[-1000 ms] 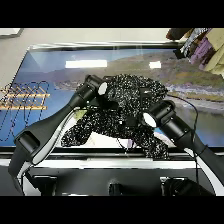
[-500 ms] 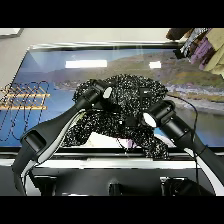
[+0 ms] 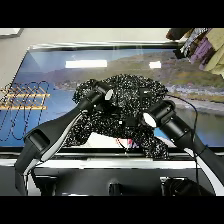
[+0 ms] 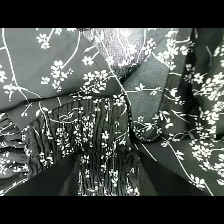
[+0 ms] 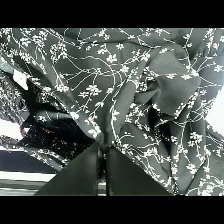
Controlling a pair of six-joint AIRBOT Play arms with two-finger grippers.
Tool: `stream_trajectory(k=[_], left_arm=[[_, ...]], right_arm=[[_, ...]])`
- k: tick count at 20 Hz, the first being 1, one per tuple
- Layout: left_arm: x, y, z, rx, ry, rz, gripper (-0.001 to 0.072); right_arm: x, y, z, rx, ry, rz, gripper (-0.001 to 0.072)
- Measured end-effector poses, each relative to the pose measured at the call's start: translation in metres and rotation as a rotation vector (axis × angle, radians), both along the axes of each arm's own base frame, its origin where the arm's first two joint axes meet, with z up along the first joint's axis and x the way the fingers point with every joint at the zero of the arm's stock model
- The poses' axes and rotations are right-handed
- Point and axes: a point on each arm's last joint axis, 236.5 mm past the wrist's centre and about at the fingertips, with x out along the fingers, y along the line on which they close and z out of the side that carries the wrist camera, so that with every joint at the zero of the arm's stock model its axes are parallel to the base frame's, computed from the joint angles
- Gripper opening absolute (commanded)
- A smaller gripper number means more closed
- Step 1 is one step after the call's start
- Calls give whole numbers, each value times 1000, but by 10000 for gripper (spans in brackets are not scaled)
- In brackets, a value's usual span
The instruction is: Fold the clothes and pants, and hang the long-sleeved shirts on hangers.
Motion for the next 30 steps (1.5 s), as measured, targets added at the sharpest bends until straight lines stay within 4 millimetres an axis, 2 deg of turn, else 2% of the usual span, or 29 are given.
stream_trajectory(k=[1, 2, 5, 8, 13, 17, 19, 22, 26, 30], left_arm=[[-1, 1, -1, 4, 5, -1, 136], [-2, 1, -2, 7, 9, 0, 16], [-3, 3, -1, 14, 14, -1, 19], [-1, 4, 9, 19, 5, -5, 18], [3, 19, 51, 38, -49, -16, 17], [0, 32, 92, 22, -93, -9, 18], [-5, 37, 106, 11, -108, -3, 18], [-15, 39, 119, 3, -117, -6, 17], [-30, 39, 125, 0, -113, -5, 18], [-36, 48, 140, -26, -134, 26, 19]], right_arm=[[0, 0, 0, 0, 0, 0, 25], [0, 0, 0, 0, 0, 0, 25], [-1, -1, 0, -2, 3, -1, 25], [-2, -1, -1, -5, 7, -1, 25], [-4, -6, 2, -18, 7, -3, 23], [2, -20, 21, -33, -63, -44, 23], [3, -26, 28, -33, -90, -73, 23], [7, -33, 35, -36, -118, -118, 23], [15, -38, 45, -24, -162, -180, 23], [36, -55, 75, 17, -224, -274, 22]])
